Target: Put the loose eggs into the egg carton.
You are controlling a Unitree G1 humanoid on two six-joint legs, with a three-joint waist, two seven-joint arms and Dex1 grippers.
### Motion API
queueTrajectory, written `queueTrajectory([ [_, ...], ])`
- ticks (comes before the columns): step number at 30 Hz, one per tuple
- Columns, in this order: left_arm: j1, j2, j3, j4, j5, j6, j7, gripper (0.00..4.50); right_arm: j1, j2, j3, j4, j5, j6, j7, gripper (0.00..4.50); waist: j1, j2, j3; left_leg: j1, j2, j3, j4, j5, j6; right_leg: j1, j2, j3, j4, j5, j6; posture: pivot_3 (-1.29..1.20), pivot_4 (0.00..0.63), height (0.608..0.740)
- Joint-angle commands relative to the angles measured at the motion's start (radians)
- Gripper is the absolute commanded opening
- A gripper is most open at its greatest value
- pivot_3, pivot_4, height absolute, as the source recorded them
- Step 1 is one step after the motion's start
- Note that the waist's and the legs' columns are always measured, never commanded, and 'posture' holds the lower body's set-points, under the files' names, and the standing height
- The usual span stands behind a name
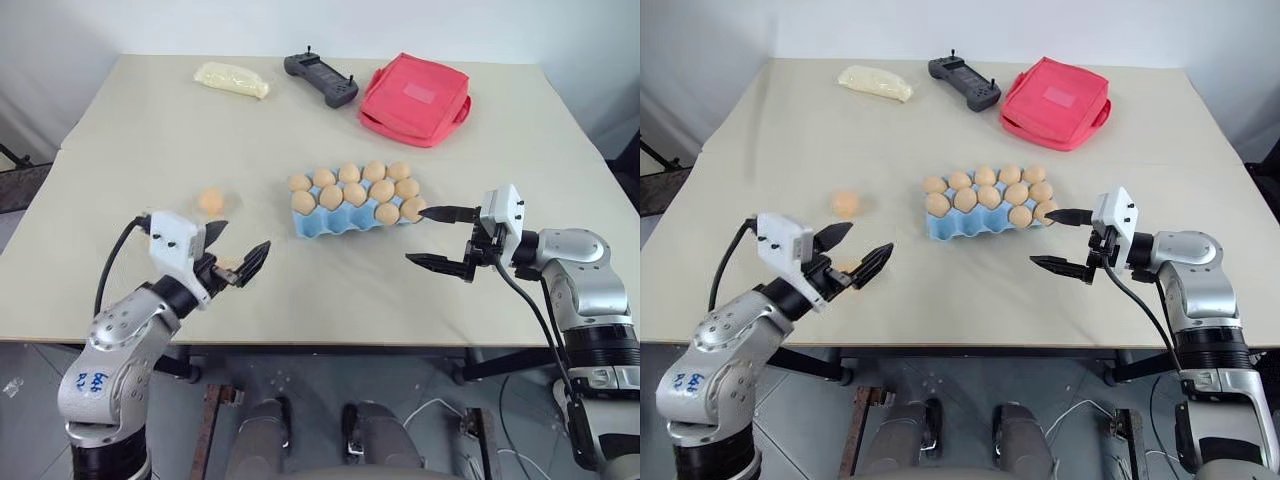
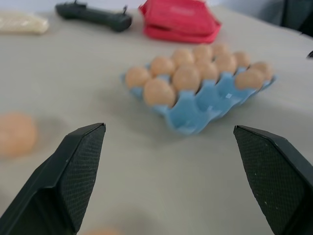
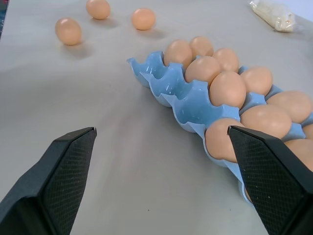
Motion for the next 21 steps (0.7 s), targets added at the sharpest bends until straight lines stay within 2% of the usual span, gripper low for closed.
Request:
queueTrajectory([
  [1, 0.053, 0.011, 0.081, -0.066, -0.013, -0.001, 0.042, 4.48, -0.024, 0.000, -0.009, 0.002, 0.003, -0.019, 0.012, 4.50, 0.000, 0.000, 0.000, 0.000, 0.000, 0.000, 0.000, 0.000, 0.000, 0.000, 0.000, 0.000, 0.000, 0.000, 0.000, 0.00, 0.150, 0.740],
  [5, 0.084, 0.007, 0.137, -0.084, -0.017, 0.047, 0.104, 4.48, -0.034, 0.003, -0.007, 0.017, -0.003, -0.022, 0.023, 4.50, 0.000, 0.000, 0.000, 0.000, 0.000, 0.000, -0.001, -0.001, 0.001, 0.000, 0.000, 0.000, -0.002, 0.000, 0.000, 0.00, 0.150, 0.740],
  [9, 0.060, -0.003, 0.128, -0.061, -0.007, 0.089, 0.168, 4.48, -0.052, 0.011, -0.001, 0.036, -0.011, -0.026, 0.025, 4.50, 0.001, 0.000, 0.000, 0.000, 0.000, 0.000, -0.001, -0.001, 0.001, 0.000, -0.001, 0.000, -0.002, 0.000, 0.000, 0.00, 0.150, 0.740],
  [14, 0.001, 0.005, 0.062, -0.002, 0.003, 0.187, 0.221, 4.48, -0.052, 0.015, -0.003, 0.032, -0.015, -0.025, 0.026, 4.50, 0.001, 0.000, 0.000, 0.000, 0.000, 0.000, -0.001, -0.001, 0.001, 0.000, -0.001, 0.000, -0.003, 0.000, 0.000, 0.00, 0.150, 0.740],
  [21, -0.047, 0.017, -0.034, 0.108, 0.015, 0.208, 0.217, 4.48, -0.038, 0.006, -0.012, 0.014, -0.017, -0.019, 0.018, 4.50, -0.001, 0.000, 0.000, 0.000, 0.000, 0.001, -0.004, -0.001, 0.001, -0.001, 0.000, 0.000, -0.004, 0.000, 0.000, 0.00, 0.150, 0.740],
])
